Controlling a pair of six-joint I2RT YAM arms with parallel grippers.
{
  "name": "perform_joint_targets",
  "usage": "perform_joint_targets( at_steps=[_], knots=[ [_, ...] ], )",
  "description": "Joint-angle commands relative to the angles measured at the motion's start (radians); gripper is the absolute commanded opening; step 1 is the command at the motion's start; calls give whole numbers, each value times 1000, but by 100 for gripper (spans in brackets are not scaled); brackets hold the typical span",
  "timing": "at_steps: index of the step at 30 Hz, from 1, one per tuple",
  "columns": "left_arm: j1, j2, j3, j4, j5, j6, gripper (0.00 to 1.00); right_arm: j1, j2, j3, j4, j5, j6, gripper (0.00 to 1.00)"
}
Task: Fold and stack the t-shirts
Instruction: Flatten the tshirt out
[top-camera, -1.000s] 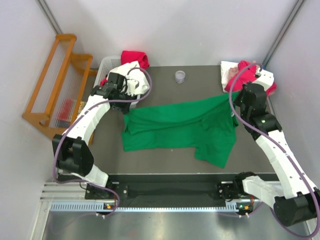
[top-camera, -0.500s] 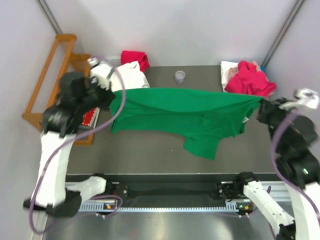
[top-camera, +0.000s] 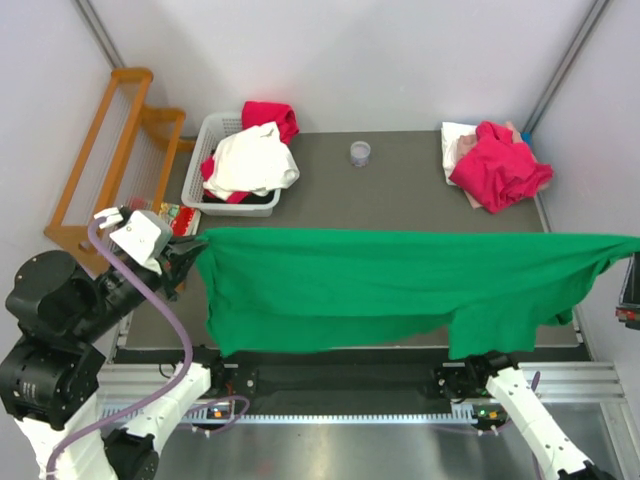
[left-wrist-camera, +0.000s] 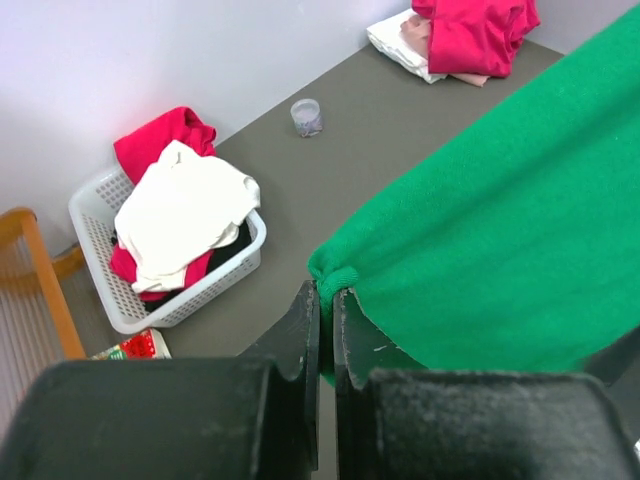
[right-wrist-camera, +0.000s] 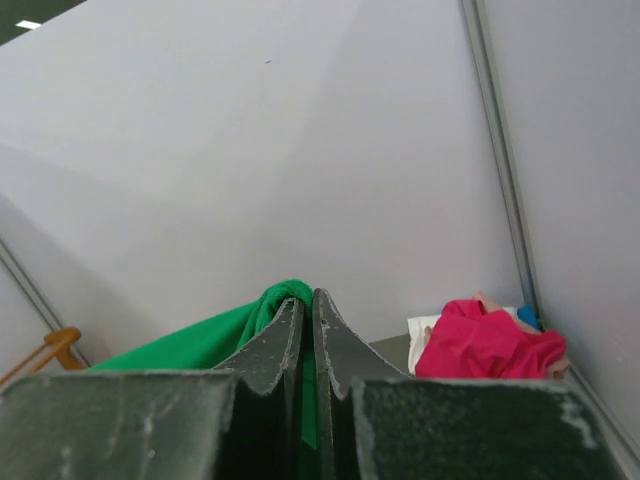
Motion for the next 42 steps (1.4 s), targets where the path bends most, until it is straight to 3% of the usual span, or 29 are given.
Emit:
perform_joint_targets(
  at_steps=[1,6,8,16,21,23,26,33,38,42],
  knots=[
    [6,-30,-70,32,-42,42,1,11,16,-78,14,46,-23,0],
    [6,-4,-313,184,-41,72,1,9,117,-254,42,149,66,0],
    [6,25,-402,229,-22,93,1,9,237,-317,31,163,107,0],
    [5,352,-565,345,50,159,0,9,617,-538,256,114,191,0],
    [5,702,-548,275,53,234,0,-3,791,-548,368,124,199,0],
    [5,895,-462,147,36,271,0,-8,861,-540,397,127,204,0],
    [12,1080,-367,80,-11,280,0,-11,917,-543,445,118,202,0],
    [39,1108,-390,351,-111,205,0,-14,1001,-511,480,114,188,0],
    [74,1144,-304,359,-105,159,0,-17,1015,-509,491,114,179,0],
    [75,1110,-325,384,-109,154,0,-20,1020,-509,497,107,176,0]
  ],
)
